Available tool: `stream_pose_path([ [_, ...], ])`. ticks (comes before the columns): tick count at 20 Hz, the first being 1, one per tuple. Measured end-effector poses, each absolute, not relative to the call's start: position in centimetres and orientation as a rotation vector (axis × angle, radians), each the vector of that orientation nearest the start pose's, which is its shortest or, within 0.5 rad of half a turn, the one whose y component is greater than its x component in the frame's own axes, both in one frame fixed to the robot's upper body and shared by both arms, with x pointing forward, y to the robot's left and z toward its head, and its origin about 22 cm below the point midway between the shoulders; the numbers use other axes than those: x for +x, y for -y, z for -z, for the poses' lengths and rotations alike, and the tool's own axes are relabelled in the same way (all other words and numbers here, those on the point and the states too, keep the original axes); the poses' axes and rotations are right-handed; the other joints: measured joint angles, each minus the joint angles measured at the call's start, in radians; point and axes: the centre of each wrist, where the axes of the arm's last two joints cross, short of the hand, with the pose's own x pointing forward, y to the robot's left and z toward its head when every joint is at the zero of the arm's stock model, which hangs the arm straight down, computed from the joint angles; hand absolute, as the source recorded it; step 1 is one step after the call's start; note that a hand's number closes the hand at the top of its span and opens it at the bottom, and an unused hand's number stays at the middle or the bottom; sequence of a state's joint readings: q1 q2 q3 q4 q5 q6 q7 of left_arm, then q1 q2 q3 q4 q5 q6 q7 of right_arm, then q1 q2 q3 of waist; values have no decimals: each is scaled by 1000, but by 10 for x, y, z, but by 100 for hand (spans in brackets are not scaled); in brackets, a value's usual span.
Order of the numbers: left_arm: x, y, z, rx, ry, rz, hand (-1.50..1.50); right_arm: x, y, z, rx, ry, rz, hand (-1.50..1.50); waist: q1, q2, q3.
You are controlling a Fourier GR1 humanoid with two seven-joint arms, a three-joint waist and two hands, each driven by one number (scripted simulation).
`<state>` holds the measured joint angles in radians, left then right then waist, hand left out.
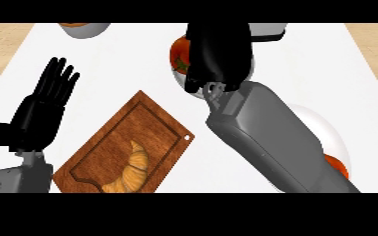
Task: Pick the tomato from the plate and place it in the bowl
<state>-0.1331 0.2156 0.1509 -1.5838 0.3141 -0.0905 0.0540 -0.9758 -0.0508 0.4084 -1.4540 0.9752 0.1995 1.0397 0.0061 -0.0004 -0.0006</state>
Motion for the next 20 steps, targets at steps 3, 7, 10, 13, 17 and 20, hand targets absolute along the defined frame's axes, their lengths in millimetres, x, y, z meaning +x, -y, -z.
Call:
stream_pose_path([
  [3,269,-298,-58,-89,1691,-69,0,340,45,-219,-1155,1410,-760,150,3,2,0],
  [7,272,-295,-62,-92,1701,-61,0,374,63,-205,-1136,1411,-687,150,10,5,1],
  [10,271,-294,-60,-97,1702,-62,0,397,72,-190,-1129,1398,-669,150,13,6,1],
  [13,272,-289,-56,-105,1703,-50,0,420,87,-180,-1132,1371,-675,150,20,10,0],
  [17,278,-290,-64,-111,1711,-41,0,441,109,-158,-1108,1278,-728,150,31,15,0],
  [20,279,-288,-61,-120,1713,-39,0,449,118,-136,-1072,1196,-699,150,38,19,1],
])
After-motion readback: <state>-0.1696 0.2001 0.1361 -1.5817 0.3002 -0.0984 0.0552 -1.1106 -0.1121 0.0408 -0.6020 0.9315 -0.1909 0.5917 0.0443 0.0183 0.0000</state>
